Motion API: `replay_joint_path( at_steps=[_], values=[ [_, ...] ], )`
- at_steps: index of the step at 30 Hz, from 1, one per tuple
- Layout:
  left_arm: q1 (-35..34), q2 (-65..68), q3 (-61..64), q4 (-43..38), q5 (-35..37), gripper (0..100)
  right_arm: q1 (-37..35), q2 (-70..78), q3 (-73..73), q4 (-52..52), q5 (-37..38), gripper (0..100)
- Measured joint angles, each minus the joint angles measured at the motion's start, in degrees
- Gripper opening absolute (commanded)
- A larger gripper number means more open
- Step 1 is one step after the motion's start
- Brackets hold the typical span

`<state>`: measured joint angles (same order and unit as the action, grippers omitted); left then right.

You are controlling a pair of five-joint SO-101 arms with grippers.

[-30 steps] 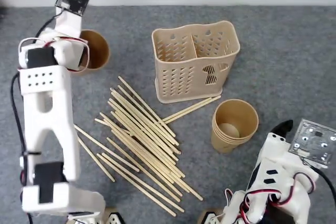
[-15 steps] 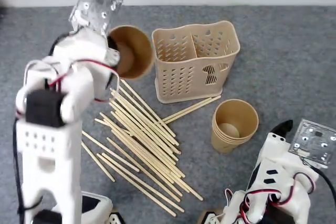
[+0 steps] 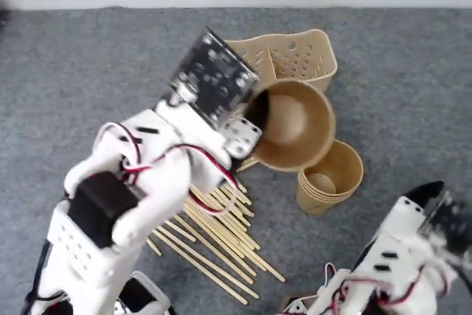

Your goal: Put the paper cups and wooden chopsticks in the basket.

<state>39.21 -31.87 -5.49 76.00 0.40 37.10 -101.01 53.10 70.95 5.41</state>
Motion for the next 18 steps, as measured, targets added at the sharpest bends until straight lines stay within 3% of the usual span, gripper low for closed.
replay_joint_path(
  at_steps=[6,18],
  values=[
    [5.98,3.6,5.45,-4.92,0.35,1,3.08,-2.81,0.0,0.0,0.0,21.2],
    [7.21,19.69,6.24,-12.92,0.35,1,3.34,-2.81,0.0,0.0,0.0,21.2]
  ],
)
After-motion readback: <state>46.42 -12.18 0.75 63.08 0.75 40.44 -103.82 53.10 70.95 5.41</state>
